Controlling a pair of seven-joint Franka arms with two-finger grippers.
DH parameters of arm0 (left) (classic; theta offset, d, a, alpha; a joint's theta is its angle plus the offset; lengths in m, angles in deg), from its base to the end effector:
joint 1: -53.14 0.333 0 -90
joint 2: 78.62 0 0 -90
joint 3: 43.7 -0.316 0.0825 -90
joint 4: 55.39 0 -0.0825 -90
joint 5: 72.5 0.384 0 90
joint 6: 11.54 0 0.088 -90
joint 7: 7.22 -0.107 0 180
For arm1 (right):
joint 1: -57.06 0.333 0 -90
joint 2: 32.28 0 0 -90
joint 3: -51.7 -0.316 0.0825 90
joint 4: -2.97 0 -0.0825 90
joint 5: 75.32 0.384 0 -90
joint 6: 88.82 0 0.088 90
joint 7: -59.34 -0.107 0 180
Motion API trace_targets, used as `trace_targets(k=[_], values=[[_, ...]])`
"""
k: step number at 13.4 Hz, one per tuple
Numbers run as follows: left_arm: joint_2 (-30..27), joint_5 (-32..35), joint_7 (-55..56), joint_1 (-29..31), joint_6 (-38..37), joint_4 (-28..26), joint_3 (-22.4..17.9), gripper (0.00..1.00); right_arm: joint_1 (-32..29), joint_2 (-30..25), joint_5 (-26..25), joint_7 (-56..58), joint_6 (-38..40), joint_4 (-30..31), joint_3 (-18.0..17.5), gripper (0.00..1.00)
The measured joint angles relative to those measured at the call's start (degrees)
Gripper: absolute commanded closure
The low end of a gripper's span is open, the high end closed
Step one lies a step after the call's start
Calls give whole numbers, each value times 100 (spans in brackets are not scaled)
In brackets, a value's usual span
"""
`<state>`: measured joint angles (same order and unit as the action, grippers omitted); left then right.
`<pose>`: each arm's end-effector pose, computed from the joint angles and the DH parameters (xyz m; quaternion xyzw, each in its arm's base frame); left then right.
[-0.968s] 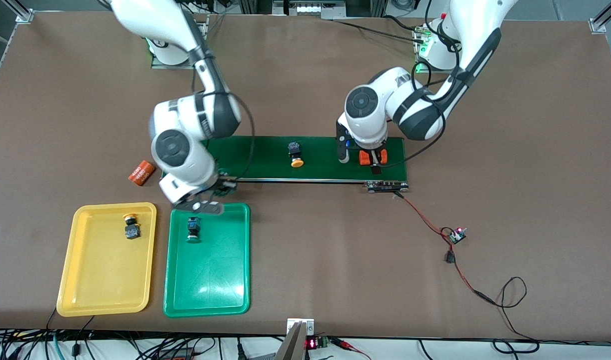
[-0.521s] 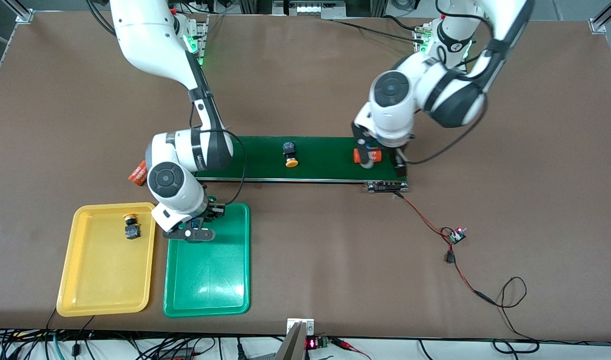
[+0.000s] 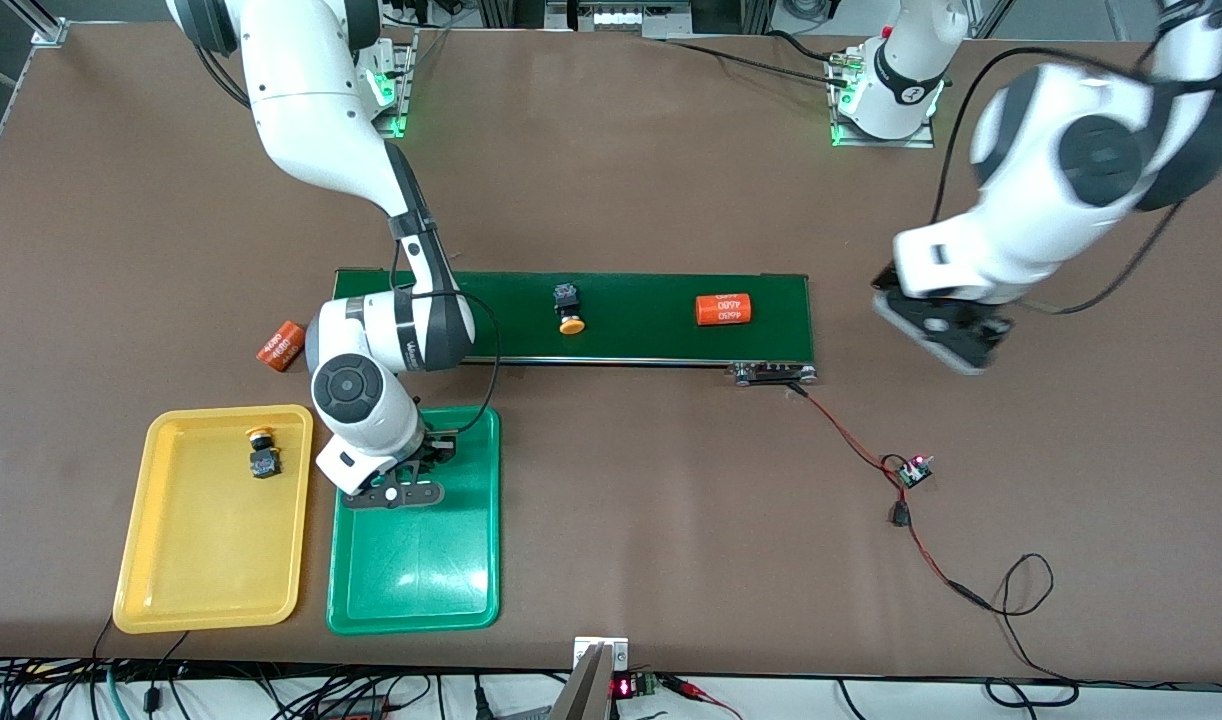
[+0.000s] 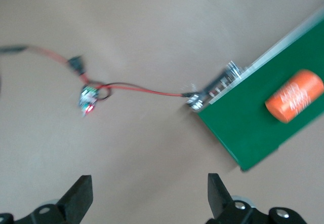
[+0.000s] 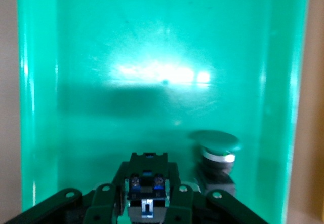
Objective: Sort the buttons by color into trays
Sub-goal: 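Drop the green button into the green tray while the left gripper withdraws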
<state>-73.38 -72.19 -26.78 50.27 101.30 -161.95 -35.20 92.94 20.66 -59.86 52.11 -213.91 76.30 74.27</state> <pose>0.5769 -0.1134 0.4693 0.9636 -0.2673 0.0099 0.0035 0.7076 0.2555 0.2207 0.9974 0.0530 0.0311 0.0376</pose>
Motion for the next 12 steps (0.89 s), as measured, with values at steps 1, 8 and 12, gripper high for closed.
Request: trace_targets(k=[1,8,12], values=[[-134,-141,388,-81,-32,1,-307,0,-154,61,0,54,2,-72,-218,100],[-524,155,1789,-58,-2275,1451,-693,0,-393,128,194,391,415,-250,-492,0],[-480,151,2198,118,-2294,1559,-689,0,-385,-161,347,211,796,-392,-501,0]])
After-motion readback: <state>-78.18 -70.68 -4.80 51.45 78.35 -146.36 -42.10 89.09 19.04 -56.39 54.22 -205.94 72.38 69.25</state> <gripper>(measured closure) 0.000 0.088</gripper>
